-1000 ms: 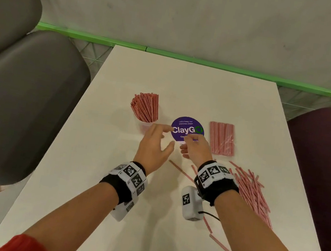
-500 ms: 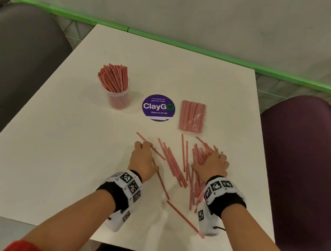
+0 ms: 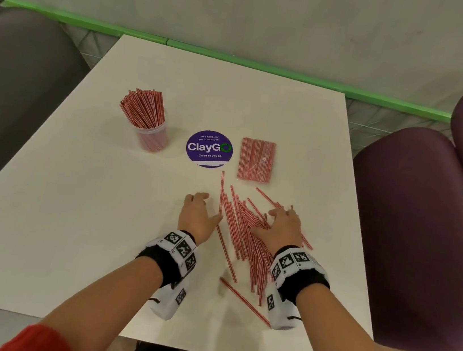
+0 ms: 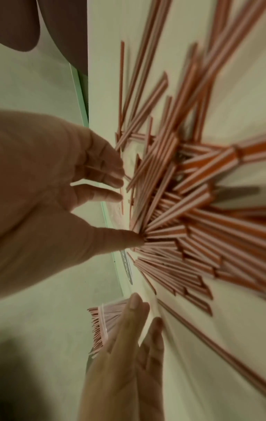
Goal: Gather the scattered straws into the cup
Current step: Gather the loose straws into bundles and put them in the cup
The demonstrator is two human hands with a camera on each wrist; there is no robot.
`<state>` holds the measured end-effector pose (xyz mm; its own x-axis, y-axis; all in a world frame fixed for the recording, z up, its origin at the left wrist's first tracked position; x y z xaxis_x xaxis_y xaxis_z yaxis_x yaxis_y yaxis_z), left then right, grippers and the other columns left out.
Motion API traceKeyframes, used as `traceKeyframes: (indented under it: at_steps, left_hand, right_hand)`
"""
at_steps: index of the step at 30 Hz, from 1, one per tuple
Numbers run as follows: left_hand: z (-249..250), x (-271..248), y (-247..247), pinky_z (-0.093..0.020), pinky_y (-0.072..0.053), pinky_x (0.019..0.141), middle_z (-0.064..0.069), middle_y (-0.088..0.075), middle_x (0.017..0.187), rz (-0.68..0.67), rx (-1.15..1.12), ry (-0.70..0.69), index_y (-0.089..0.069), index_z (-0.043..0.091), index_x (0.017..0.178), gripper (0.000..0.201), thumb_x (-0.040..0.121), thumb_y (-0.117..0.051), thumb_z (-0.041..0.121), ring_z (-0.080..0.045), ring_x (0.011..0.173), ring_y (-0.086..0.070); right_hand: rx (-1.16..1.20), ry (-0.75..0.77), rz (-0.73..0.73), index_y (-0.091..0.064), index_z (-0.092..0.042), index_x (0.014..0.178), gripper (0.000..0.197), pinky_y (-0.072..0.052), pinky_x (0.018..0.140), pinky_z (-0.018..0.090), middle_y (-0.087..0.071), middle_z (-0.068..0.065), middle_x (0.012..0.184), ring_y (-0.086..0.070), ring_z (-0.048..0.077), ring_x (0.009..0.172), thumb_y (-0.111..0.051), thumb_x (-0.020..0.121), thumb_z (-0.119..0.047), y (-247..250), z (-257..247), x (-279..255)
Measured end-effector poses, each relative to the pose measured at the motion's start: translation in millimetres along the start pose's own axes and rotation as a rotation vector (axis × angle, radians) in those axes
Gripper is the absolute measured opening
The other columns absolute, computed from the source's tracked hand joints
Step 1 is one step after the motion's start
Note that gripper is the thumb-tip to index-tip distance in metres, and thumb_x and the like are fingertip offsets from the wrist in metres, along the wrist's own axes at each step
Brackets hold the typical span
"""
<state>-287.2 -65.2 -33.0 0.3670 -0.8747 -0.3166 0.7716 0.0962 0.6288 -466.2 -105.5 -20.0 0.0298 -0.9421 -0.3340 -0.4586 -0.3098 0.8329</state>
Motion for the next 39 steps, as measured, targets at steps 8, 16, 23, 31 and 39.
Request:
traceKeyframes:
  at_steps: [8, 16, 23, 31, 39]
  left_hand:
    - [22, 14, -16, -0.032, -0.044, 0.093, -0.016, -0.062, 0.12, -0.047, 0.079, 0.049, -0.051, 0.007, 0.127, 0.044, 0.088, -0.063, 0.022, -0.027, 0.112, -0.058]
    - [29, 11, -26, -0.029, -0.053, 0.087, -0.011, -0.073, 0.102, -0.117, 0.001, 0.145, -0.067, 0.011, 0.11, 0.03, 0.081, -0.067, 0.02, -0.022, 0.096, -0.068]
    - [33, 11, -29, -0.031, -0.047, 0.069, -0.005, -0.06, 0.065, -0.181, 0.058, 0.029, -0.063, 0.01, 0.067, 0.041, 0.093, -0.05, 0.038, -0.022, 0.07, -0.057]
    - [33, 8, -36, -0.035, -0.043, 0.088, -0.021, -0.058, 0.119, -0.265, -0.015, 0.059, -0.045, -0.004, 0.119, 0.044, 0.1, -0.035, 0.034, -0.035, 0.109, -0.056]
    - [39, 5, -31, -0.032, -0.041, 0.079, -0.022, -0.058, 0.115, -0.2, -0.219, 0.067, -0.041, -0.004, 0.118, 0.043, 0.102, -0.026, 0.033, -0.03, 0.097, -0.056]
  right_hand:
    - [0.086, 0.001, 0.003, -0.052, -0.008, 0.124, 0.052, -0.039, 0.103, 0.032, -0.043, 0.01, 0.133, -0.048, 0.025, 0.122, -0.073, 0.079, -0.024, -14, -10, -4]
    - [0.288, -0.09, 0.042, -0.065, -0.005, 0.118, 0.041, -0.047, 0.095, 0.028, -0.07, 0.013, 0.112, -0.064, 0.023, 0.106, -0.071, 0.081, -0.023, -15, -15, 9]
    - [0.334, -0.063, -0.015, -0.07, -0.008, 0.111, 0.03, -0.041, 0.077, 0.02, -0.072, 0.011, 0.109, -0.065, 0.024, 0.102, -0.057, 0.092, -0.027, -17, -27, 11]
    - [0.649, -0.139, -0.107, -0.071, -0.013, 0.108, 0.023, -0.048, 0.101, 0.039, -0.072, 0.012, 0.108, -0.066, 0.025, 0.104, -0.062, 0.087, -0.011, -33, -19, 15]
    - [1.001, -0.088, -0.176, -0.062, 0.004, 0.117, 0.03, -0.055, 0.08, 0.022, -0.068, 0.021, 0.104, -0.069, 0.015, 0.08, -0.053, 0.089, 0.008, -21, -35, 8]
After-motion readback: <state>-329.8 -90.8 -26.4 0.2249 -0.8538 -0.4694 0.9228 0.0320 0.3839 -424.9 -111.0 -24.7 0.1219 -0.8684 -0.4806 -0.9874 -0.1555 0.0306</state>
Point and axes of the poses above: each hand's wrist, its own x-axis towards the middle knuckle, its own y-axis out of the back of the hand, z = x × y, the point moved 3 cm from there along x, towards the middle knuckle
